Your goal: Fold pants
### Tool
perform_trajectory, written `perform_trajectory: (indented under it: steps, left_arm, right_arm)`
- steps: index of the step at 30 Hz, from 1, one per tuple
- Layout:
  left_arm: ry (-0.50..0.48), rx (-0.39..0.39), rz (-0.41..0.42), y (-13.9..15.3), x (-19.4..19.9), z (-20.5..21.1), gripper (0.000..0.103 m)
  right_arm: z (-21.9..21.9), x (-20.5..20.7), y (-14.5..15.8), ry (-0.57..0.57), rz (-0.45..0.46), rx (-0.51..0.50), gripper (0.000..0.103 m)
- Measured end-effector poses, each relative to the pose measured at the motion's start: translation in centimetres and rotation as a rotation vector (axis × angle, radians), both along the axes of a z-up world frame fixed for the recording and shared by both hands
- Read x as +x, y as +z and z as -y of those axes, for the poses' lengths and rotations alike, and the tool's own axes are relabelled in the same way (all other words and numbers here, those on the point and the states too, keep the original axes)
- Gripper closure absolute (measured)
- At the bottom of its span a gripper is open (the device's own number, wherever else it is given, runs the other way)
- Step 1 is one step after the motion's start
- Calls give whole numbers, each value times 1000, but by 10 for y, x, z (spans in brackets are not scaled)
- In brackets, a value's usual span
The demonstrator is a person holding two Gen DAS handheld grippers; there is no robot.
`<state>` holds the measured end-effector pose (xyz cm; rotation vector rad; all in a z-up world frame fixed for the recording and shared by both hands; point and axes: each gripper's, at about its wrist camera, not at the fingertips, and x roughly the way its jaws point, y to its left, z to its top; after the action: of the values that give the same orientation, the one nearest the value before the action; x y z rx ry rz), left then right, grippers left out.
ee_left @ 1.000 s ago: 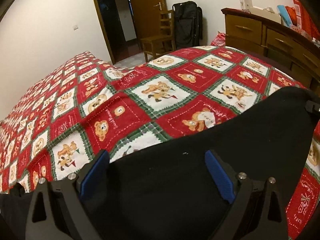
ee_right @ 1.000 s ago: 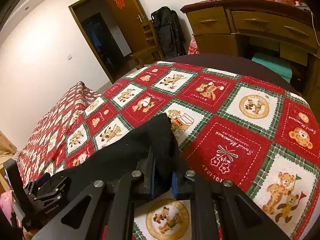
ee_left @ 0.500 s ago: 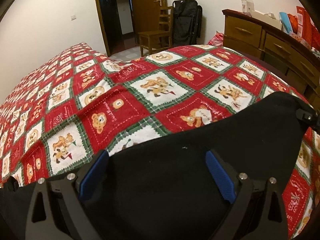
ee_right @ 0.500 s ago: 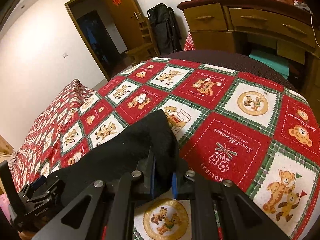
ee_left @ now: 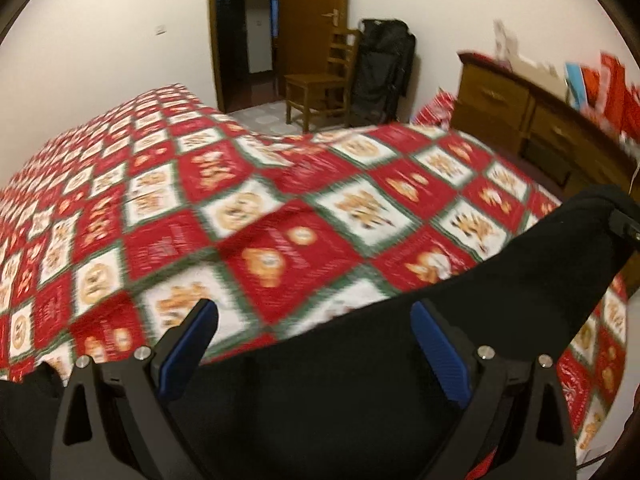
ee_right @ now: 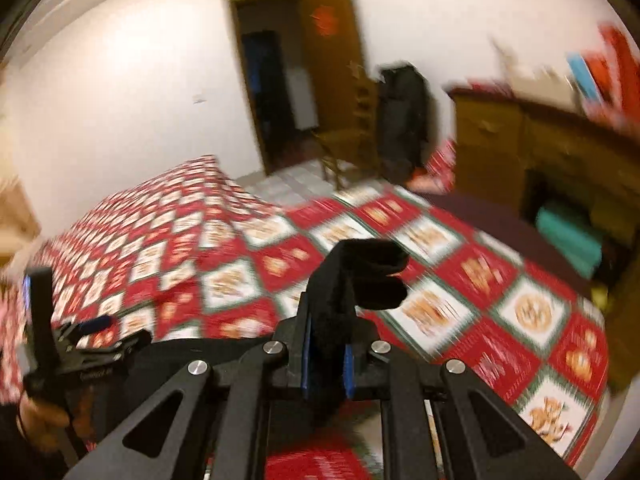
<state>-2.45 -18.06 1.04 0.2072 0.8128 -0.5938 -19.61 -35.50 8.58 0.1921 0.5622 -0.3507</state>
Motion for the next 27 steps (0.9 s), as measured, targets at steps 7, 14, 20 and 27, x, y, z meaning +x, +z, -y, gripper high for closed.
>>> perform_trajectory:
  steps: [7,14,20,27]
  left_arm:
    - [55,22,22,-3,0,-69,4]
    - [204,21,-13,-20,10,-147,4]
    - [315,18,-39,-31,15,-197,4]
    - [319,24,-44,-39,20,-200,4]
  right_arm:
    - [-117,40,-2,296,-23,-149,91]
    - [-236,69,-81,601,-142,-281,91]
    - [-279,65,-134,728,-239,-415,91]
    - [-279,68,-143,756,-259,-393,69]
